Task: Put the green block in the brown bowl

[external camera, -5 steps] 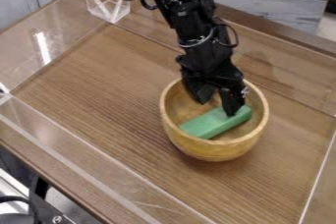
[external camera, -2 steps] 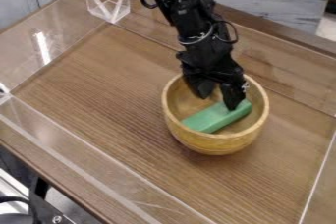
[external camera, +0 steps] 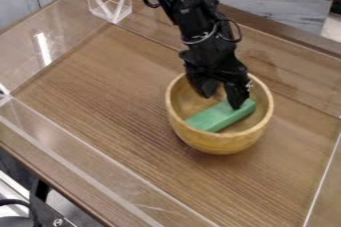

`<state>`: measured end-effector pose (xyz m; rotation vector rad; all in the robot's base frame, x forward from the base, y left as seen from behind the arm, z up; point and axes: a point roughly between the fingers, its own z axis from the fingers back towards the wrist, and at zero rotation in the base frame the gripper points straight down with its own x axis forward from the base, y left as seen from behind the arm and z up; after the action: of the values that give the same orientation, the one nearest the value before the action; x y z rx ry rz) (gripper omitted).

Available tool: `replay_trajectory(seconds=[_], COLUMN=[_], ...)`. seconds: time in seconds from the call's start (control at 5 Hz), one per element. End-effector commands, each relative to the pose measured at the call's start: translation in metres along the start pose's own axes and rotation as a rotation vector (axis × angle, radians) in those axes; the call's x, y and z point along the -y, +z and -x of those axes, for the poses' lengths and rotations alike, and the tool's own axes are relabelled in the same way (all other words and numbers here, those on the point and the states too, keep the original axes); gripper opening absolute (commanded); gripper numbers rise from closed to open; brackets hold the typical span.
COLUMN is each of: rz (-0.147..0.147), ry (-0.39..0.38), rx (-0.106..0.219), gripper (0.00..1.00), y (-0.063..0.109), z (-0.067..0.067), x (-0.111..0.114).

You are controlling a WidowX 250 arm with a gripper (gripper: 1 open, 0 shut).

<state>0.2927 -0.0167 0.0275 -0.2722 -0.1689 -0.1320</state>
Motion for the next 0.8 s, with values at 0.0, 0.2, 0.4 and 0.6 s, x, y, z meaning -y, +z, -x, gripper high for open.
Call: replay_trajectory(seconds=[0.0, 0.2, 0.4, 0.6], rz=[0.001, 0.001, 0.003, 0.004], ry=[0.07, 0.077, 0.083, 0.09], rx=[-0.09, -0.098, -0.116, -0.14], gripper=[1.0, 0.0, 0.0, 0.0], y=[-0.03, -0.034, -0.035, -0.034], z=[0.02, 0.022, 0.026, 0.031], x=[-0.023, -0.024, -0.023, -0.022])
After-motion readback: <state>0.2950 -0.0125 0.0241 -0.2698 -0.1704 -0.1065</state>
